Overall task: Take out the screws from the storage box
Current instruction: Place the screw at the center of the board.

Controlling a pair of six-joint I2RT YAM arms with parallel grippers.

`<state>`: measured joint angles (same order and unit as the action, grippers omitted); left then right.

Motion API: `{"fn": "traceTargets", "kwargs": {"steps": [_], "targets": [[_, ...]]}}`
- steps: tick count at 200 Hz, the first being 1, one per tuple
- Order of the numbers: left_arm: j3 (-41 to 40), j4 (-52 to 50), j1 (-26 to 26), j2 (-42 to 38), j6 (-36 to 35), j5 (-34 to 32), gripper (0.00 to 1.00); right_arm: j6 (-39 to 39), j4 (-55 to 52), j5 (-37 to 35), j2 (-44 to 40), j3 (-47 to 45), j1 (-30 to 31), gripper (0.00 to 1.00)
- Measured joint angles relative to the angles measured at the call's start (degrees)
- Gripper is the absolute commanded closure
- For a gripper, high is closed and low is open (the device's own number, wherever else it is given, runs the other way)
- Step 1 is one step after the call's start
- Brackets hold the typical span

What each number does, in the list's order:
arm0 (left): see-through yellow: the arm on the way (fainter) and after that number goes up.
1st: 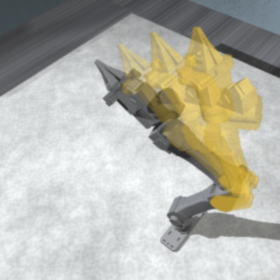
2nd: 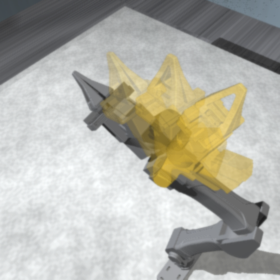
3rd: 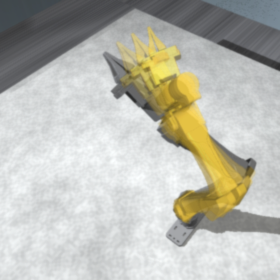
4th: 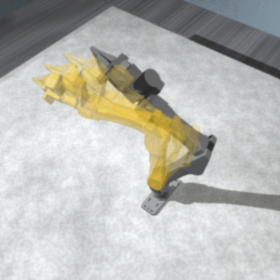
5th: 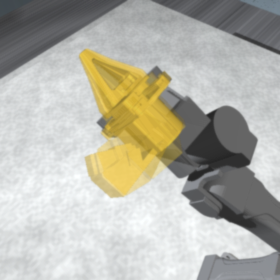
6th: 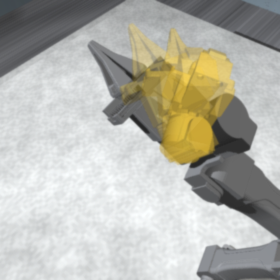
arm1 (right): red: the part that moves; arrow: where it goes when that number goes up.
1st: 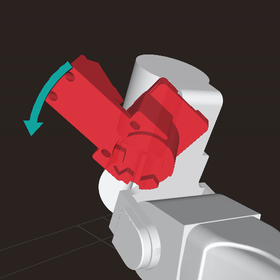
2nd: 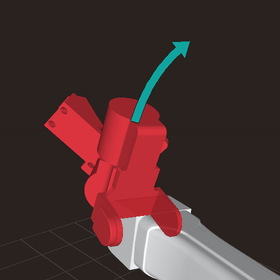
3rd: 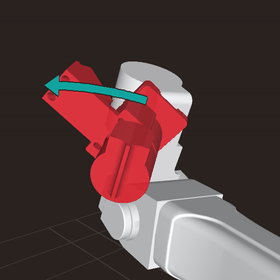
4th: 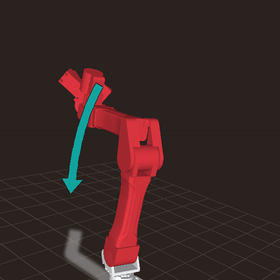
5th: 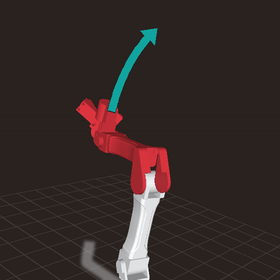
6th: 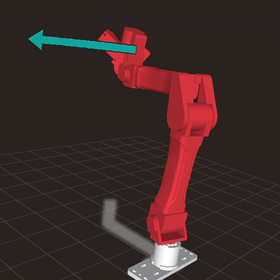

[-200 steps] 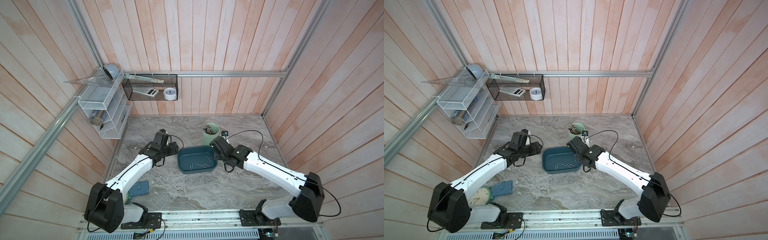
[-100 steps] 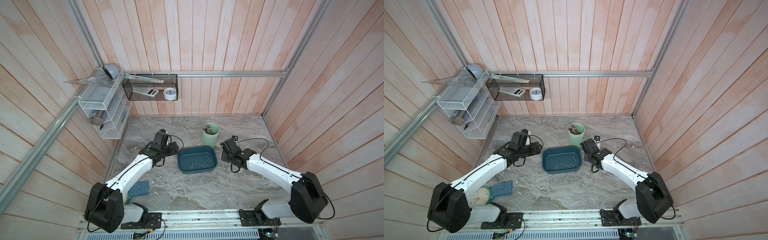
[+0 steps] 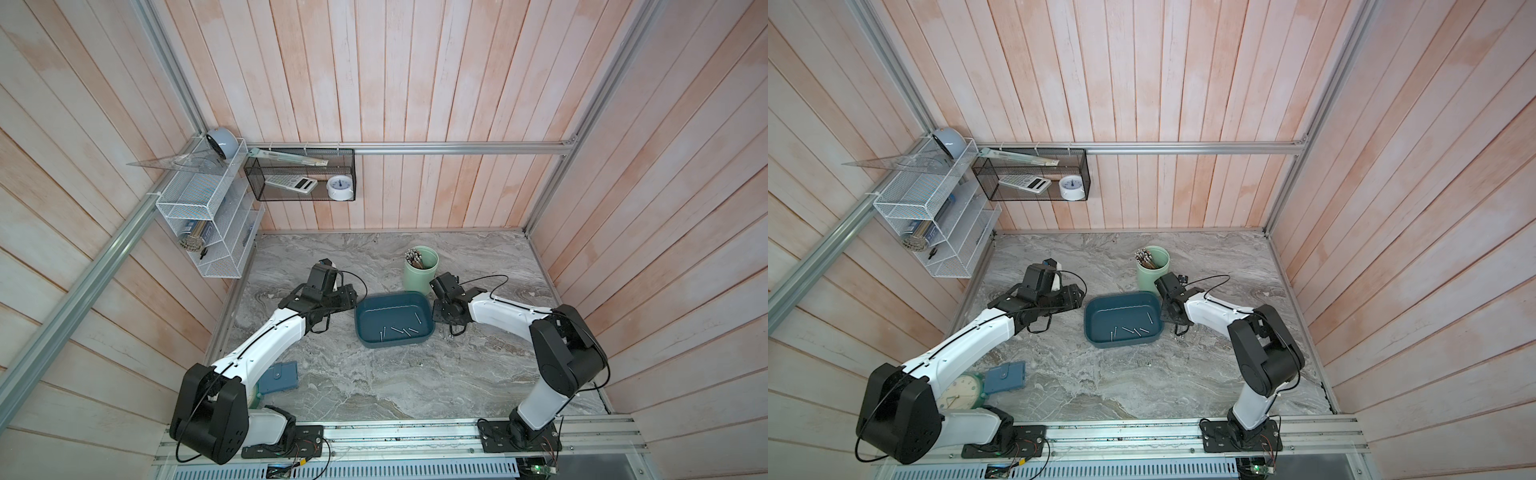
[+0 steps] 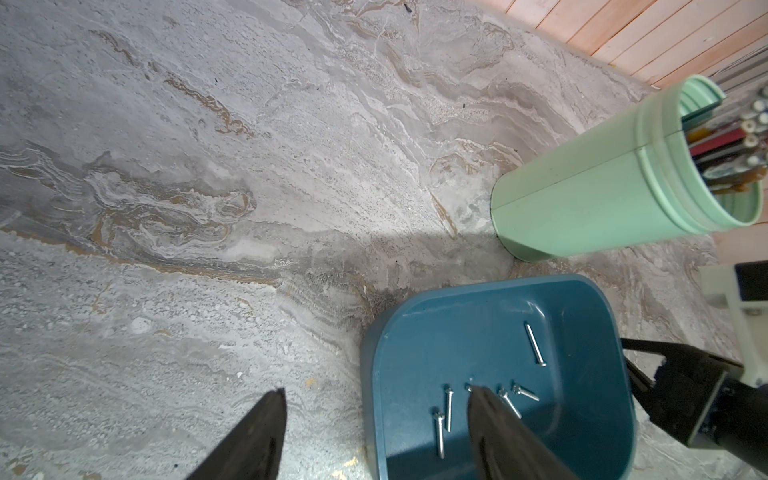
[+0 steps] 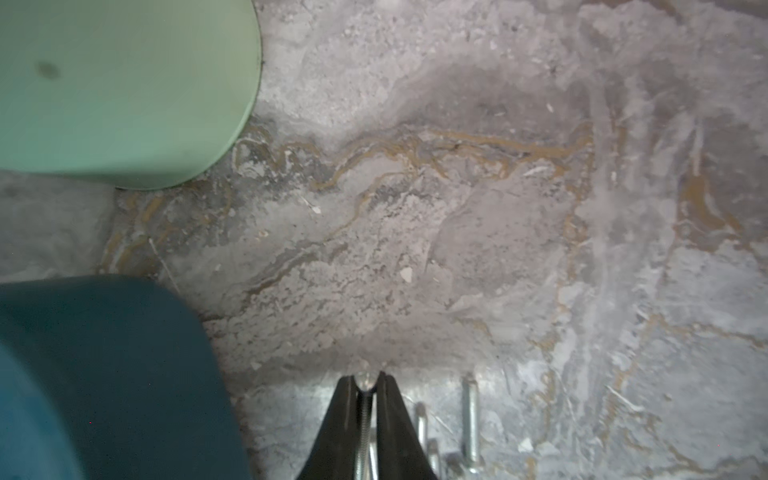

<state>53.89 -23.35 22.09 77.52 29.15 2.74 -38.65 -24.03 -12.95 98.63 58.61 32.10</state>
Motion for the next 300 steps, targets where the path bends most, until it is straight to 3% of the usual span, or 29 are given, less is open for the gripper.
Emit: {"fn": "traceTargets", "kwargs": {"steps": [89, 190, 265, 300], "targets": [[0.00, 0.00, 0.00, 0.04, 0.00, 0.00, 0.26, 1.01, -0.02, 0.66, 1.79, 0.07, -0.22, 0.93], [0.00, 0.00, 0.00, 0.07, -0.02, -0.02, 0.26, 1.03, -0.44, 0.68, 1.51, 0.07, -0.39, 0.79], [0.00, 0.00, 0.00, 0.07, -0.02, -0.02, 0.26, 1.53, -3.45, 0.98, -4.52, 0.20, -0.44, 0.75], [0.00, 0.00, 0.00, 0.04, -0.02, -0.02, 0.26, 4.55, -5.99, 4.50, -10.29, 1.68, -0.44, 0.76]]}}
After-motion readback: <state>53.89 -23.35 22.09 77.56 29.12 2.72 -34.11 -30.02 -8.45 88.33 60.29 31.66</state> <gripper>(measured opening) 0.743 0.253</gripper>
